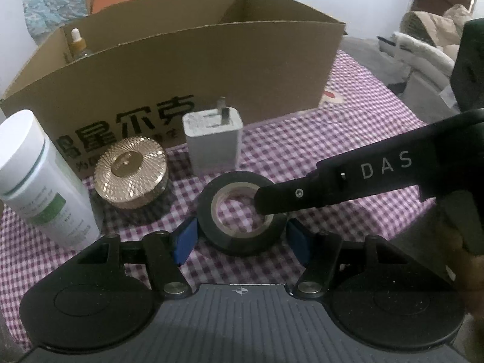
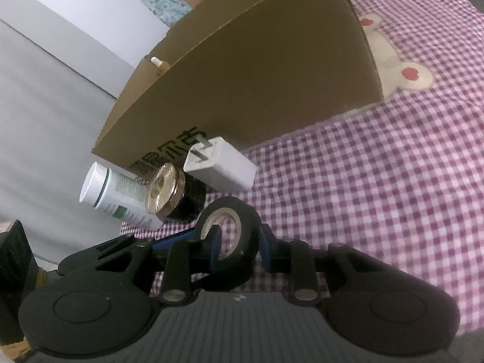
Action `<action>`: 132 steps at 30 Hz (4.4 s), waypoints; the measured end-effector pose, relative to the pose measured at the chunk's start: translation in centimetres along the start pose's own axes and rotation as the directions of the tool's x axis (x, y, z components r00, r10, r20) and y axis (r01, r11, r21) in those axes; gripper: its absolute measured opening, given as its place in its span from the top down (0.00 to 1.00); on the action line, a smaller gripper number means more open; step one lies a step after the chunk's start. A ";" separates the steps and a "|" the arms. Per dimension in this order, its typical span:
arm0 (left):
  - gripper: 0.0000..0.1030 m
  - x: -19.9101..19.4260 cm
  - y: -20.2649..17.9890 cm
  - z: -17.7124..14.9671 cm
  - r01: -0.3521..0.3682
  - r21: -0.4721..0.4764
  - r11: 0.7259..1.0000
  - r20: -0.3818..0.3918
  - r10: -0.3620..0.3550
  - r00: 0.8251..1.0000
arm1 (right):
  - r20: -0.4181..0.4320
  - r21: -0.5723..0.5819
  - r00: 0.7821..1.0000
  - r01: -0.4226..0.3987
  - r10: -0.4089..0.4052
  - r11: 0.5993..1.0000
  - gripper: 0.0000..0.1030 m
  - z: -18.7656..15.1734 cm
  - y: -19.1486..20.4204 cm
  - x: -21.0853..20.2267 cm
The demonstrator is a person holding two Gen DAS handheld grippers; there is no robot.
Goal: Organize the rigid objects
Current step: 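Grasp the black tape roll by its edge with the right gripper, then carry the tape roll into the box and open the right gripper, then move the right gripper back to the white charger plug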
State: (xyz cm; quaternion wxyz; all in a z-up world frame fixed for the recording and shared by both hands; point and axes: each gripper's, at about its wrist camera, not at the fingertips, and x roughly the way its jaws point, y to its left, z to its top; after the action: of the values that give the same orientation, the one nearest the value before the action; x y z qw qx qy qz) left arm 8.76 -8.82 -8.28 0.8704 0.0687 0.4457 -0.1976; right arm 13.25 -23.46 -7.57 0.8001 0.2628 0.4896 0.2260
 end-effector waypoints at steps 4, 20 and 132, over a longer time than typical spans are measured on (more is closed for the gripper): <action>0.38 -0.9 -0.3 -0.9 0.024 0.015 1.000 -0.007 -0.024 1.000 | -0.019 0.006 1.000 0.003 -0.003 1.000 0.72 -0.8 -0.3 -0.9; 0.27 -0.3 -1.3 -0.9 0.015 0.078 0.997 -0.020 -0.013 1.000 | -0.013 0.003 1.000 0.011 -0.011 1.000 0.71 -1.9 -0.3 -2.0; 0.24 -9.7 5.3 9.2 -0.093 -0.089 0.992 0.139 0.105 0.985 | 0.086 0.034 0.956 -0.284 0.281 0.958 0.75 8.1 2.2 -9.1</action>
State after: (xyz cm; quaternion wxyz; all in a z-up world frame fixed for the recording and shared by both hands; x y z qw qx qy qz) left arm 12.66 -3.97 4.65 0.9111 0.0405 0.3855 -0.1398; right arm 16.52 -28.98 3.00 0.7723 0.3574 0.4195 0.3159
